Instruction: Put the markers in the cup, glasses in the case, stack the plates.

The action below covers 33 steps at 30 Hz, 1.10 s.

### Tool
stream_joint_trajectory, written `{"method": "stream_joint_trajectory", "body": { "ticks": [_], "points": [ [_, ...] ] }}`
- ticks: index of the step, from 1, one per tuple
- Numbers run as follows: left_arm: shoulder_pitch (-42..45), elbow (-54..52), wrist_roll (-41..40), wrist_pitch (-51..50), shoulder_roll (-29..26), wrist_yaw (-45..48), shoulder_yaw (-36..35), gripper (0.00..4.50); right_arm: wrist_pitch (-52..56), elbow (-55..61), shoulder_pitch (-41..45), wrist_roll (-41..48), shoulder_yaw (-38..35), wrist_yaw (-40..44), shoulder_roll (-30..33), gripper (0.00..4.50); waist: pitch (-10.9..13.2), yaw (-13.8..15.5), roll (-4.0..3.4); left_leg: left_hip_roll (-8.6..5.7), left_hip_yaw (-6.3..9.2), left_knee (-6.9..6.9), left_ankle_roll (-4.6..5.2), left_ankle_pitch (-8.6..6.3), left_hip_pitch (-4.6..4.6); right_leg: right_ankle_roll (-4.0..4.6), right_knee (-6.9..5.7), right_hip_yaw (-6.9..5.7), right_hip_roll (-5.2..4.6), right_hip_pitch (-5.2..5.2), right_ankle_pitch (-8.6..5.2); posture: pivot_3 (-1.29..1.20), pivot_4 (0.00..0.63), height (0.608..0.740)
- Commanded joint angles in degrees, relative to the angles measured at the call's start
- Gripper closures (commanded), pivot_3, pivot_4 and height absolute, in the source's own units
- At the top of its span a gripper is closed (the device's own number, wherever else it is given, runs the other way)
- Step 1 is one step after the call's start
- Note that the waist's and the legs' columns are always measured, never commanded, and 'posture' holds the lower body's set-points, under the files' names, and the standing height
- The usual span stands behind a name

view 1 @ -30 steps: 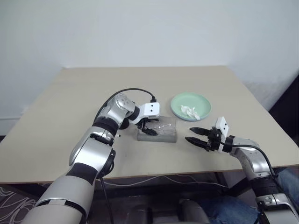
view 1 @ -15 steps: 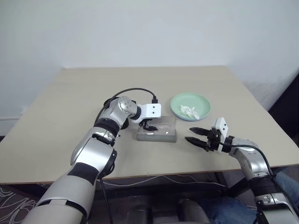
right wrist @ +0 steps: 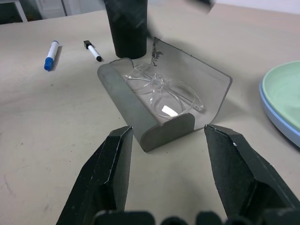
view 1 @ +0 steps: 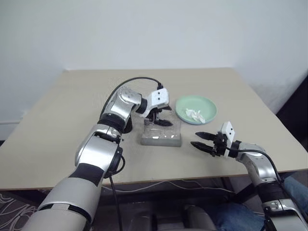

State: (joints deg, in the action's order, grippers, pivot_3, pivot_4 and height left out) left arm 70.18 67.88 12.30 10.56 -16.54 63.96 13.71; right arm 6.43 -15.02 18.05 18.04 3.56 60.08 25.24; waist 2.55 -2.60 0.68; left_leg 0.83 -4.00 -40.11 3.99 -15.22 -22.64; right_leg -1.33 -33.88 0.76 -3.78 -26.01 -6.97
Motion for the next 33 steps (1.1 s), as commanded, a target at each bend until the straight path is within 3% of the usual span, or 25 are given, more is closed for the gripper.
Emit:
{"method": "stream_joint_trajectory", "body": {
  "ticks": [1,6,16,24,33],
  "points": [
    [2.9,1.3,4.3,3.5,-0.7,-10.1,2.1,1.42,-1.0,0.7,2.1,0.2,-0.6,0.0,-0.3,1.86,0.0,0.0,0.0,0.0,0.0,0.0,0.0,0.0,0.01,0.0,0.0,0.0,0.0,0.01,0.0,0.0,0.0,0.721],
    [2.3,4.2,12.2,6.6,0.3,-21.9,8.0,3.14,-0.9,1.4,2.6,0.3,-0.7,-0.2,-0.6,1.86,0.0,0.0,0.0,-0.01,-0.06,0.0,0.0,0.0,0.02,-0.02,0.0,-0.02,0.0,0.03,0.01,0.0,0.0,0.721],
    [0.2,8.7,20.4,6.6,0.9,-24.5,15.1,3.14,1.8,8.7,1.8,2.8,-2.4,-0.8,0.2,1.86,0.0,0.0,0.01,0.0,-0.07,0.01,-0.03,-0.02,-0.01,-0.02,0.0,-0.05,0.0,0.0,0.01,0.0,0.0,0.721],
    [0.7,7.0,10.4,4.1,-0.2,-3.6,6.4,3.14,2.3,9.8,0.8,3.0,-2.7,-1.7,0.8,1.86,0.0,0.0,0.01,0.01,-0.08,0.01,-0.08,-0.05,0.02,0.06,0.01,-0.07,-0.05,0.02,-0.04,0.0,0.0,0.721],
    [-4.3,-0.6,6.3,5.7,-4.5,13.2,5.1,3.14,2.3,8.4,2.5,2.8,-1.9,-1.6,0.2,1.86,0.0,-0.1,0.02,0.02,-0.07,0.0,-0.02,-0.03,-0.02,0.06,0.0,-0.05,-0.04,-0.01,-0.04,0.0,0.0,0.721]
  ]
}}
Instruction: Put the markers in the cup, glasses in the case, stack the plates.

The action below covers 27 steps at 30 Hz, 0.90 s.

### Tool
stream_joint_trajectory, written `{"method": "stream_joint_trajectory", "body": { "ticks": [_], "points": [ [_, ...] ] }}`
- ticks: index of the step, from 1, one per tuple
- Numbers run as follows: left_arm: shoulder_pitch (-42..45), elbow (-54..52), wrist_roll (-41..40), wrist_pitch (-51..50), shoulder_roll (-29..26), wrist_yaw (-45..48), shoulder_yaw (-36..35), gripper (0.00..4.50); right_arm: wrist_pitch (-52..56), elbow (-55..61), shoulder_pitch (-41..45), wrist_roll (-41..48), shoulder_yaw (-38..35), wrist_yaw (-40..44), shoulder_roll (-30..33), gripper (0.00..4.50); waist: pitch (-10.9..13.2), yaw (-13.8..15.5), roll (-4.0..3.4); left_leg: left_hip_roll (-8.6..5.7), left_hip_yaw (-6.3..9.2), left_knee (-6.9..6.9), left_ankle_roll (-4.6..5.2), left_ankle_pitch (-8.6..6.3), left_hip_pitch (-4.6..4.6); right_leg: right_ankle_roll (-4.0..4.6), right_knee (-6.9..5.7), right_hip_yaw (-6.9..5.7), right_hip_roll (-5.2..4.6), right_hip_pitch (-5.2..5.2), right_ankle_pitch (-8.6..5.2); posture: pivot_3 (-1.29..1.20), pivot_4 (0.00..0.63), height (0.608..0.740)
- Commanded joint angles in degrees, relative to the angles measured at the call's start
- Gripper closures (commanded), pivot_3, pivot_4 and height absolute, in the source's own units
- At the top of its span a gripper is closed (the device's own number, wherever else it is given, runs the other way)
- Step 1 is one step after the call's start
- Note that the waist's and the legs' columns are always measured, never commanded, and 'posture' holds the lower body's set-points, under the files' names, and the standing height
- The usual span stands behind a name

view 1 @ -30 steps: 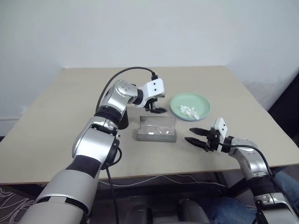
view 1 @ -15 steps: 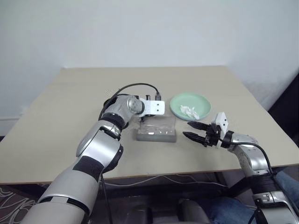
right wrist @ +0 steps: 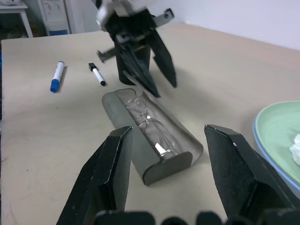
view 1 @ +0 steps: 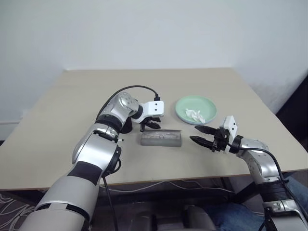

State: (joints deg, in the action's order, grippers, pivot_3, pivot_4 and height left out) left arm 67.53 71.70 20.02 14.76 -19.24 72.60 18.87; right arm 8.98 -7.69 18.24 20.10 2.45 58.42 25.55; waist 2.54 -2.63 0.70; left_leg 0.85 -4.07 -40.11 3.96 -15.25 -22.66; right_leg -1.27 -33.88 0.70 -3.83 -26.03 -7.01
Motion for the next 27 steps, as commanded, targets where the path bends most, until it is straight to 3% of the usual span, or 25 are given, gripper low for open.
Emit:
{"method": "stream_joint_trajectory", "body": {
  "ticks": [1,9,15,18,21,27],
  "points": [
    [-2.7,-5.8,-1.3,1.7,-2.3,5.4,0.4,3.14,-0.3,0.9,2.5,0.8,-0.7,0.1,-0.2,1.86,0.0,0.0,0.0,0.01,0.0,0.0,0.0,0.0,0.02,0.01,-0.01,0.01,0.01,0.0,0.0,0.0,0.0,0.721],
    [-10.1,-15.5,-1.2,0.4,-6.0,5.6,1.6,3.14,-0.3,-0.5,4.0,0.6,0.3,1.1,-0.7,1.86,0.0,0.0,0.06,0.13,0.01,-0.01,0.02,0.01,0.07,0.02,-0.03,0.02,-0.04,0.05,0.0,0.0,0.0,0.721],
    [-14.1,-29.8,-10.8,-6.2,-8.6,9.1,-4.2,3.14,-0.1,-1.1,4.9,0.5,0.9,1.8,-0.9,1.86,0.0,0.0,0.06,0.17,0.02,-0.01,0.02,0.01,0.07,0.02,-0.07,0.04,-0.03,0.0,0.0,0.0,0.0,0.721],
    [-17.3,-39.4,-15.4,-10.8,-12.4,12.5,-6.2,3.14,0.0,-1.3,5.2,0.5,1.1,2.1,-1.0,1.86,0.0,0.0,0.07,0.23,0.01,-0.01,0.02,0.01,-0.04,0.02,-0.07,0.04,-0.01,-0.11,0.0,0.0,0.0,0.721],
    [-21.6,-47.4,-18.6,-12.6,-20.0,17.4,-7.7,3.14,0.2,-1.7,5.6,0.4,1.3,2.6,-0.8,1.86,0.0,-0.1,0.04,0.24,0.0,0.01,0.02,0.01,-0.01,0.02,-0.06,0.06,-0.01,-0.11,0.0,0.0,0.0,0.721],
    [-26.0,-51.0,-22.5,-11.4,-33.6,19.9,-3.3,3.14,0.1,-3.2,6.8,0.0,1.9,3.6,-0.9,1.86,0.0,-0.1,0.04,0.52,-0.02,0.03,0.0,0.01,0.08,0.07,-0.14,0.08,0.01,-0.1,-0.01,0.0,0.0,0.721]
  ]
}}
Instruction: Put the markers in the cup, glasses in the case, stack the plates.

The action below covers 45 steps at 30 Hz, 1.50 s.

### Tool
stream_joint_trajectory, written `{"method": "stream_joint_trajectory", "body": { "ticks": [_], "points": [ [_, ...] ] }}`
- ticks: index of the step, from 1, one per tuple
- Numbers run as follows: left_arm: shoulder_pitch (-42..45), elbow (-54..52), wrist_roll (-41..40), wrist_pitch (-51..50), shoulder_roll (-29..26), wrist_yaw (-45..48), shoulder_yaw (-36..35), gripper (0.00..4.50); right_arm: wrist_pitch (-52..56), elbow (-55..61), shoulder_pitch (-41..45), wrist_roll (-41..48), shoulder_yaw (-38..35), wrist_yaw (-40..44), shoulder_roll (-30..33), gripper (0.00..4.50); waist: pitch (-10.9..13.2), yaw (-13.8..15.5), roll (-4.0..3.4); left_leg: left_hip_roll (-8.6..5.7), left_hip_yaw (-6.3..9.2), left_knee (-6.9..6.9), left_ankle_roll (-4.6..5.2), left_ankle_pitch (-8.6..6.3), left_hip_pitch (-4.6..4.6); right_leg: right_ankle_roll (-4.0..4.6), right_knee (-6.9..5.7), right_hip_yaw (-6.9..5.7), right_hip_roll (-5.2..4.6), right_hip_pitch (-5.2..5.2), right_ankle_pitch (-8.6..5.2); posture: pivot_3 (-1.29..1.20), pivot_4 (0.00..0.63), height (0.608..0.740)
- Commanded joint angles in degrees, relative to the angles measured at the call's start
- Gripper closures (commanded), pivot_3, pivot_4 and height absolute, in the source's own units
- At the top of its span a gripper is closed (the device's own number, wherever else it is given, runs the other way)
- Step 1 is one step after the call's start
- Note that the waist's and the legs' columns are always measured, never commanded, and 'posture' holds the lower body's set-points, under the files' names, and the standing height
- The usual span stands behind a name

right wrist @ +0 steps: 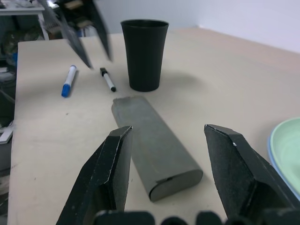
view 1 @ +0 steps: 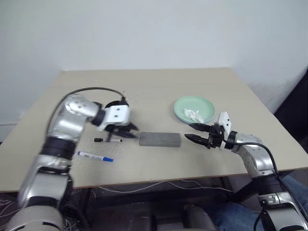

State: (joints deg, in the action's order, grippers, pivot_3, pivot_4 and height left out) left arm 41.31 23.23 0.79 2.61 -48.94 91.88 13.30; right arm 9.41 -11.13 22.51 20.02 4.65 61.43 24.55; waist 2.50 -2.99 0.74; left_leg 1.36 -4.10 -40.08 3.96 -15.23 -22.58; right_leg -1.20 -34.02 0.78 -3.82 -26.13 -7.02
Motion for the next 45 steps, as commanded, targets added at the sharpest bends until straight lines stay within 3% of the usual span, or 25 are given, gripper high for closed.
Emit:
{"method": "stream_joint_trajectory", "body": {
  "ticks": [1,3,5,9,13,14,25,37,40,45],
  "points": [
    [-0.1,-2.5,-4.2,0.9,-6.0,0.6,3.7,3.14,-0.4,-0.1,2.8,0.0,-0.2,0.7,0.0,1.86,0.0,0.4,0.02,-0.02,0.0,-0.01,-0.02,-0.01,-0.01,0.0,0.01,-0.07,-0.05,0.05,0.0,0.0,0.0,0.721],
    [-0.1,-2.2,-5.7,1.0,-9.9,0.6,7.1,3.14,-0.5,-0.9,3.5,0.0,0.1,0.9,-0.3,1.86,0.0,0.4,0.02,-0.02,-0.04,-0.04,-0.22,-0.12,-0.03,0.0,0.02,-0.06,-0.12,0.04,0.0,0.0,0.0,0.721],
    [0.3,-1.4,-7.3,1.1,-12.7,0.6,10.6,2.79,-0.7,-1.5,4.0,-0.2,0.4,1.1,-0.5,1.86,0.0,0.4,0.03,-0.02,-0.04,-0.04,-0.23,-0.13,-0.03,0.0,0.06,-0.06,-0.13,0.06,0.0,0.0,0.0,0.721],
    [2.7,1.4,-9.6,2.9,-16.6,0.6,18.1,1.52,-1.0,-2.6,4.6,-0.5,0.9,1.4,-1.1,1.86,0.0,0.4,0.03,0.02,-0.09,-0.02,-0.22,-0.13,-0.1,-0.01,0.07,-0.09,-0.09,-0.02,-0.01,0.0,0.0,0.721],
    [7.8,9.7,-4.5,9.3,-15.6,0.6,23.6,0.16,-0.8,-2.7,4.8,-0.6,1.0,1.5,-1.5,1.86,0.0,0.4,0.05,0.06,-0.32,-0.01,-0.05,-0.02,-0.11,0.0,0.02,-0.14,-0.03,-0.05,-0.01,0.0,0.0,0.721],
    [9.0,11.7,-3.6,10.5,-15.1,0.6,24.7,0.07,-0.8,-2.7,4.8,-0.6,1.1,1.6,-1.5,1.86,0.0,0.4,0.05,0.05,-0.32,-0.02,-0.06,-0.02,-0.1,0.01,0.01,-0.14,-0.03,-0.04,-0.01,0.0,0.0,0.721],
    [15.8,28.6,4.7,19.5,-9.0,0.6,31.0,0.07,-0.2,-3.2,3.9,-0.6,1.4,2.5,-1.2,1.86,0.0,0.4,0.06,0.06,-0.39,-0.02,-0.02,-0.02,-0.19,0.0,0.04,-0.11,-0.04,-0.14,-0.01,0.0,0.0,0.721],
    [14.0,35.1,13.2,24.9,-3.9,0.6,27.3,0.07,-0.1,-2.8,3.9,-0.4,1.3,2.8,-1.3,1.86,0.0,0.4,0.09,0.07,-0.39,-0.02,-0.02,-0.02,-0.2,0.0,0.04,-0.1,-0.06,-0.15,-0.01,0.0,0.0,0.721],
    [13.0,34.6,13.7,25.6,-3.9,0.6,26.9,0.61,-0.1,-2.5,3.5,-0.3,1.2,2.7,-1.2,1.86,0.0,0.4,0.1,0.08,-0.38,-0.02,-0.02,-0.02,-0.2,0.0,0.02,-0.1,-0.06,-0.16,-0.01,0.0,0.0,0.721],
    [11.7,34.4,16.0,26.8,-3.7,-0.3,24.9,2.33,0.0,-2.0,3.3,-0.2,1.0,2.4,-1.2,1.86,0.0,0.4,0.1,0.08,-0.38,-0.02,-0.02,-0.02,-0.19,0.0,0.02,-0.1,-0.06,-0.16,-0.01,0.0,0.0,0.721]
  ]
}}
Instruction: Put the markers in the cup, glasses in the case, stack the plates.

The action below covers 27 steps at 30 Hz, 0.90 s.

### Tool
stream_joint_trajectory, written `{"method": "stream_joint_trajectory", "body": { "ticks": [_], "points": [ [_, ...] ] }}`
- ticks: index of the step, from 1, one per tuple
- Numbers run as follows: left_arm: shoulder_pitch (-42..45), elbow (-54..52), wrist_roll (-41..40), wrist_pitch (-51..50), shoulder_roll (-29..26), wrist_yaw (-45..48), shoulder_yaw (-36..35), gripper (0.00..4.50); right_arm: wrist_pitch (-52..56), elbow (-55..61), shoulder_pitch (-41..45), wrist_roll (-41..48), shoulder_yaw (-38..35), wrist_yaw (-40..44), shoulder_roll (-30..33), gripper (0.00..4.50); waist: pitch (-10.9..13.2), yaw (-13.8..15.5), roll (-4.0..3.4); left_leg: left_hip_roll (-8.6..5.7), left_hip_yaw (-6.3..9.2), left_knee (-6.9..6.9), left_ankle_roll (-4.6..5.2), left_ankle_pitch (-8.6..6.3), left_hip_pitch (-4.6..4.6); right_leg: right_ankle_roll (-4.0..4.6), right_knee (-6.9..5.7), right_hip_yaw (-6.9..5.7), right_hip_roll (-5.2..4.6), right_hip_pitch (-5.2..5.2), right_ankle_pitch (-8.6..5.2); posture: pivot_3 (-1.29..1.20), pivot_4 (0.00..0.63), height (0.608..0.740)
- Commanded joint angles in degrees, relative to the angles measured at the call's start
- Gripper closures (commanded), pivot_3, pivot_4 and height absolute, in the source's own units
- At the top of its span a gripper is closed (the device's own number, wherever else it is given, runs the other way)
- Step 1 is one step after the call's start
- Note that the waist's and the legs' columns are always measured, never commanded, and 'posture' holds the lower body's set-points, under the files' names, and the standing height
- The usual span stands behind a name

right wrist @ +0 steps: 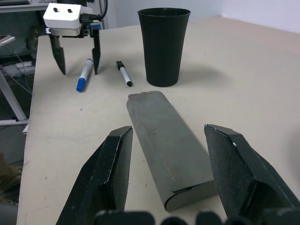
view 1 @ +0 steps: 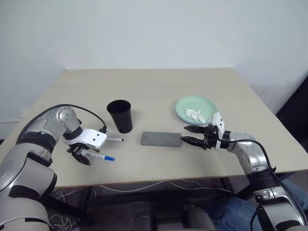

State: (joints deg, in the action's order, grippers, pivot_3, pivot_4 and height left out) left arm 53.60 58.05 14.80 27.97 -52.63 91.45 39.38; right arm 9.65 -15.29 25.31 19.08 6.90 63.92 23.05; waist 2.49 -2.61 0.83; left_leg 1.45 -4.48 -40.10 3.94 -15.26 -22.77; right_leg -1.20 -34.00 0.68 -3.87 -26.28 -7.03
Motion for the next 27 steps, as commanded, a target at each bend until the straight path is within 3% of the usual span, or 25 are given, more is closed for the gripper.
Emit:
{"method": "stream_joint_trajectory", "body": {
  "ticks": [1,5,7,16,23,27],
  "points": [
    [-0.9,-0.5,2.3,1.6,0.0,0.1,-1.6,2.66,-0.2,2.1,0.6,0.7,-1.2,-0.1,0.3,1.86,0.0,0.0,0.0,0.01,-0.01,0.0,0.0,0.0,0.0,0.0,0.0,0.0,0.0,0.0,0.0,0.0,0.0,0.721],
    [-1.7,-1.3,2.9,2.0,-0.1,0.3,-2.9,4.06,-0.2,1.7,1.0,0.6,-1.2,-0.2,0.0,1.86,0.0,0.0,0.0,0.04,-0.02,0.0,-0.01,0.0,0.02,0.0,-0.02,0.02,0.02,-0.01,0.0,0.0,0.0,0.721],
    [-2.1,-1.7,3.2,2.3,-0.1,0.1,-3.7,4.44,-0.3,1.5,1.2,0.5,-1.1,-0.3,-0.1,1.86,0.0,0.0,-0.01,0.04,-0.02,0.0,-0.01,-0.01,0.03,0.0,-0.03,0.02,0.02,-0.01,0.0,0.0,0.0,0.721],
    [-3.3,-5.2,-1.9,0.0,-1.0,1.1,-5.7,4.43,-0.5,0.5,2.0,0.3,-1.0,0.0,-0.1,1.86,0.0,0.0,-0.01,0.03,-0.03,0.0,-0.01,-0.01,0.02,0.0,-0.03,0.02,0.01,-0.01,0.0,0.0,0.0,0.721],
    [-5.3,-25.2,-23.6,-14.3,-7.2,1.1,-2.1,4.43,-0.3,0.7,2.0,0.4,-1.1,0.4,0.2,1.86,0.0,0.0,0.08,0.01,0.05,0.0,-0.01,-0.01,-0.04,-0.01,-0.02,-0.03,-0.02,-0.02,0.0,0.0,0.0,0.721],
    [-5.5,-32.9,-32.7,-23.3,-7.6,1.1,-6.8,4.43,-0.2,1.1,1.9,0.5,-1.1,0.6,0.4,1.86,0.0,0.0,0.08,0.01,0.08,0.0,0.0,0.0,0.0,-0.01,-0.02,0.0,0.01,0.0,0.0,0.0,0.0,0.721]
  ]
}}
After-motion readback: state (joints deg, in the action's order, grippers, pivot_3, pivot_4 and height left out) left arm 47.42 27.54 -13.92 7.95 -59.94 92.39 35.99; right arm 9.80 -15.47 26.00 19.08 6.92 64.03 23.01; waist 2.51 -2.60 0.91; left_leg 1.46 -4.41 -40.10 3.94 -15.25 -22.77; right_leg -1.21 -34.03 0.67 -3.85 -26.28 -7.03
